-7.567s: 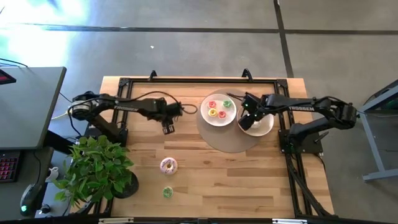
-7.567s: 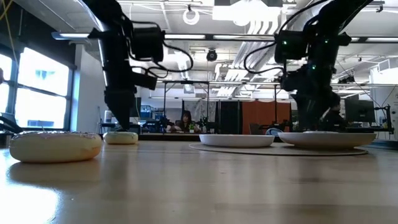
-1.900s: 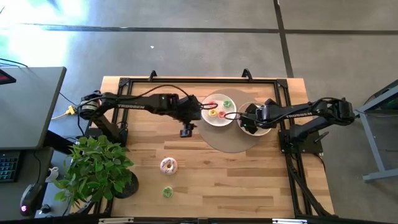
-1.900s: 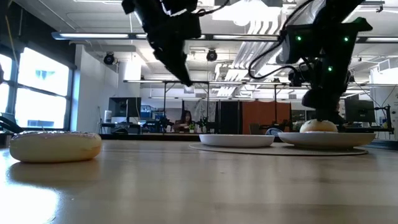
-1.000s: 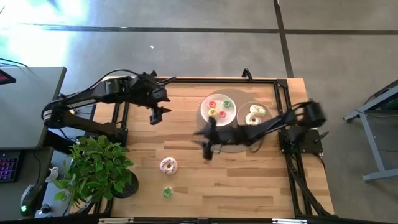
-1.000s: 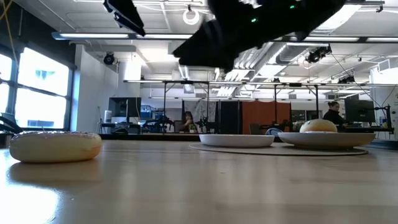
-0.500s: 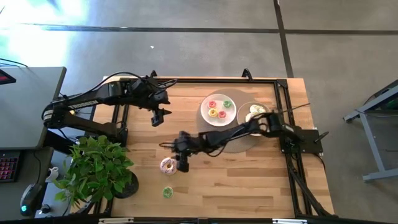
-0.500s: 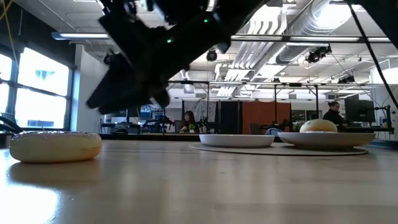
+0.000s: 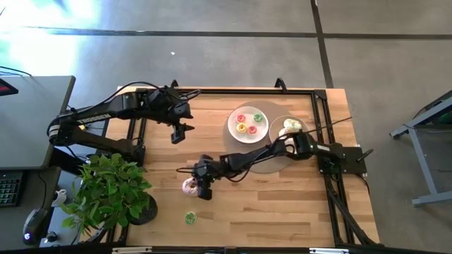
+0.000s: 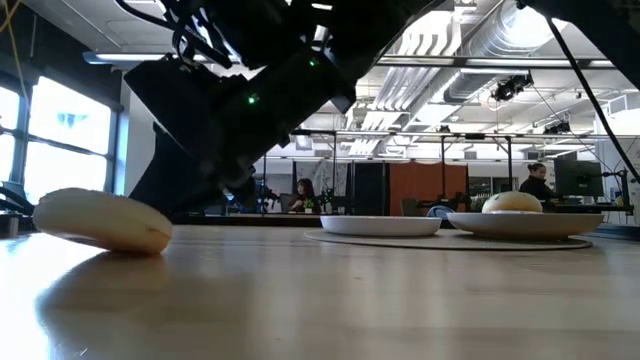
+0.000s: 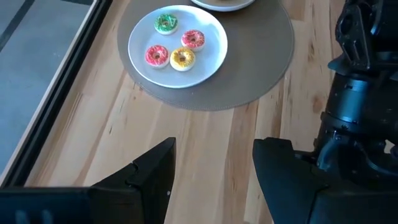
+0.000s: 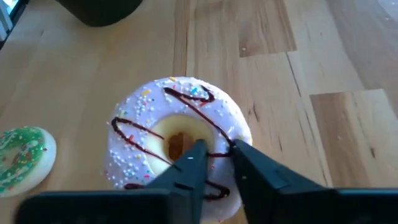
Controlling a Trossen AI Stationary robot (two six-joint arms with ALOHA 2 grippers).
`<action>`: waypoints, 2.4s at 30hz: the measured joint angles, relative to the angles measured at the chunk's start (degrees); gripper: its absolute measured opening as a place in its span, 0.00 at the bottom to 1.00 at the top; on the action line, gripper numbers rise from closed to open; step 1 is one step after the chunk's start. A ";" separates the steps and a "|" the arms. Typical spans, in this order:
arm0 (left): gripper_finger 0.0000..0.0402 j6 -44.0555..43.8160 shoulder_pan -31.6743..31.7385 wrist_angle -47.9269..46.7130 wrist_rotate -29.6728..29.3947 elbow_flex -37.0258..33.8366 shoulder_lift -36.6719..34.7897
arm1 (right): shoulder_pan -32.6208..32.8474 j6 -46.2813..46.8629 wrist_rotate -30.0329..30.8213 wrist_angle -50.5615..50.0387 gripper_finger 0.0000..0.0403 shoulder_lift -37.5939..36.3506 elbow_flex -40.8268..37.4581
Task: Pick & Place donuts
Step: Put the large purple donut on the brown plate, then put the small green donut on the brown plate
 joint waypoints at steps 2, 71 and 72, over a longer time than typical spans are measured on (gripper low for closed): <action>0.52 0.00 0.00 0.03 0.00 0.00 0.00 | -0.34 -0.84 -1.26 -0.17 0.08 -0.01 0.00; 0.52 0.61 0.00 4.62 -7.00 0.07 0.72 | -3.37 15.69 52.35 -40.34 0.32 -59.63 -57.02; 0.52 0.61 0.00 4.62 -6.99 0.07 0.72 | -3.37 15.74 52.48 -39.96 0.32 -59.65 -56.09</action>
